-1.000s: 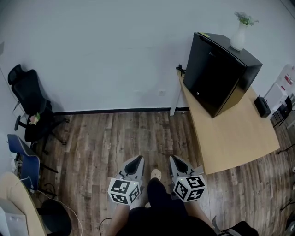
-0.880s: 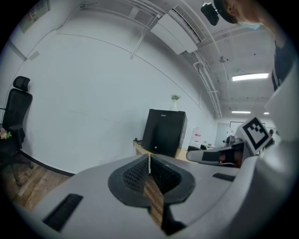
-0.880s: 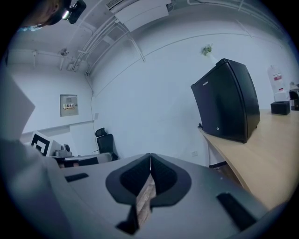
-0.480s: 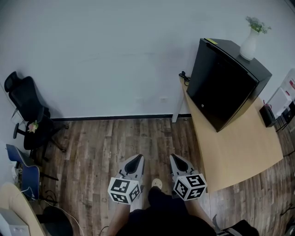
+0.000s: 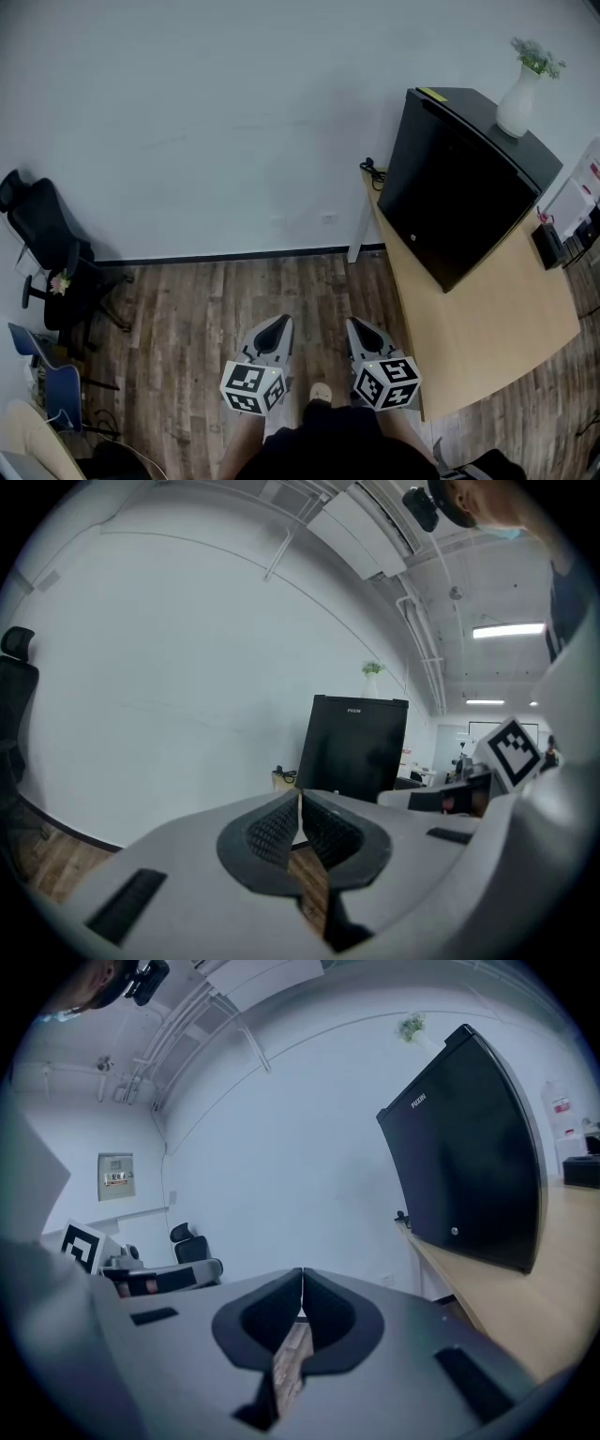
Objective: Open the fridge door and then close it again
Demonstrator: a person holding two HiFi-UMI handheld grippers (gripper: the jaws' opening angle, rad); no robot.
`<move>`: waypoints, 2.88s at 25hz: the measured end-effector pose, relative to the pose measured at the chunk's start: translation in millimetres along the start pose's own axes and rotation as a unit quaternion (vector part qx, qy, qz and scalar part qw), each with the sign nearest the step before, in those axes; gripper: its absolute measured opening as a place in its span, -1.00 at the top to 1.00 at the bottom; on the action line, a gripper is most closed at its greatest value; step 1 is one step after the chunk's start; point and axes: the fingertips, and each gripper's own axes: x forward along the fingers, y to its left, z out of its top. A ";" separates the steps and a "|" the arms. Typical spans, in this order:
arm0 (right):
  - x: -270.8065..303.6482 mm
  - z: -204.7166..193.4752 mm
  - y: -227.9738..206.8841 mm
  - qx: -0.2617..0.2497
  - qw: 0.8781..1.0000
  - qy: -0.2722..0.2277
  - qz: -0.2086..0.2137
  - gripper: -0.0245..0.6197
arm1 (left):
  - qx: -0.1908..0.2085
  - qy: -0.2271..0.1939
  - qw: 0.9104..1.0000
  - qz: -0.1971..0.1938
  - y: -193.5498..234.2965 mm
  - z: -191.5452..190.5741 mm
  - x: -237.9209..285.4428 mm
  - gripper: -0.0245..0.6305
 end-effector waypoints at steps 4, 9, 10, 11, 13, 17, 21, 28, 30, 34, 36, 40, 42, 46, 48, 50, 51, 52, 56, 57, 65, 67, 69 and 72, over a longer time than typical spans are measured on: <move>21.8 12.0 -24.3 0.001 1.000 -0.003 -0.008 0.95 | -0.003 0.004 1.000 -0.006 7.3 1.7 34.9 0.89; 40.1 18.3 -50.9 0.004 1.000 -0.006 -0.025 0.95 | -0.002 0.006 1.000 -0.021 11.0 1.7 69.7 0.89; 41.4 18.2 -55.1 0.004 1.000 -0.006 -0.027 0.95 | -0.002 0.007 1.000 -0.024 10.2 1.3 74.6 0.89; 42.6 18.0 -58.9 0.004 1.000 -0.005 -0.030 0.95 | -0.003 0.007 1.000 -0.026 9.2 0.8 79.1 0.89; 45.1 18.2 -65.5 0.005 0.999 -0.005 -0.034 0.95 | -0.003 0.010 0.999 -0.033 7.1 -0.1 86.9 0.89; 48.4 27.7 -75.8 -0.003 0.999 -0.011 -0.043 0.95 | -0.002 0.020 0.999 -0.050 1.4 -1.4 102.3 0.89; 48.0 40.0 -88.6 -0.014 0.998 -0.021 -0.061 0.95 | 0.004 0.023 0.997 -0.075 -8.3 2.3 119.7 0.89; 50.0 65.3 -113.4 -0.021 0.995 -0.042 -0.093 0.95 | 0.015 0.024 0.993 -0.117 -17.1 15.9 160.8 0.89; 51.2 72.0 -120.0 -0.018 0.993 -0.047 -0.102 0.95 | 0.019 0.028 0.990 -0.134 -20.7 19.5 174.2 0.89; 52.4 86.9 -130.6 -0.017 0.990 -0.055 -0.125 0.95 | 0.025 0.030 0.985 -0.170 -29.6 32.0 196.1 0.89; 55.6 93.6 -136.5 -0.018 0.989 -0.059 -0.137 0.95 | 0.027 0.033 0.982 -0.186 -31.6 37.5 207.8 0.89; 63.8 108.6 -150.4 -0.021 0.984 -0.066 -0.165 0.95 | 0.037 0.043 0.974 -0.220 -33.9 47.0 230.3 0.89; 69.9 117.2 -157.0 -0.024 0.981 -0.070 -0.179 0.95 | 0.042 0.048 0.970 -0.234 -32.3 52.1 241.7 0.89; 80.3 133.9 -169.9 -0.034 0.975 -0.076 -0.207 0.95 | 0.051 0.057 0.963 -0.260 -28.7 61.7 265.2 0.89; 84.3 142.7 -177.4 -0.039 0.971 -0.079 -0.223 0.95 | 0.054 0.059 0.958 -0.275 -28.0 67.2 277.5 0.89; 87.5 151.7 -183.6 -0.046 0.967 -0.080 -0.237 0.95 | 0.057 0.061 0.953 -0.290 -28.0 72.6 288.9 0.89; 88.6 156.5 -186.1 -0.050 0.965 -0.079 -0.245 0.95 | 0.058 0.063 0.951 -0.299 -28.5 75.1 294.5 0.89; 89.4 161.5 -188.5 -0.056 0.963 -0.078 -0.254 0.95 | 0.059 0.065 0.947 -0.308 -29.5 77.6 299.8 0.89; 89.9 185.1 -196.8 -0.081 0.952 -0.073 -0.286 0.95 | 0.063 0.073 0.934 -0.345 -38.9 88.4 317.0 0.89; 90.2 191.6 -198.9 -0.087 0.949 -0.073 -0.293 0.95 | 0.065 0.073 0.930 -0.355 -42.0 91.4 321.1 0.89; 87.5 242.7 -204.6 -0.168 0.925 -0.044 -0.337 0.95 | 0.079 0.057 0.903 -0.418 -64.1 123.3 343.3 0.89; 84.5 254.8 -205.2 -0.186 0.919 -0.036 -0.346 0.95 | 0.082 0.053 0.897 -0.432 -69.1 130.0 346.8 0.89; 81.0 269.4 -206.7 -0.204 0.910 -0.033 -0.359 0.95 | 0.085 0.048 0.891 -0.444 -73.6 136.1 351.6 0.89; 72.9 293.5 -209.2 -0.219 0.898 -0.041 -0.380 0.95 | 0.089 0.041 0.883 -0.459 -79.9 145.2 358.2 0.89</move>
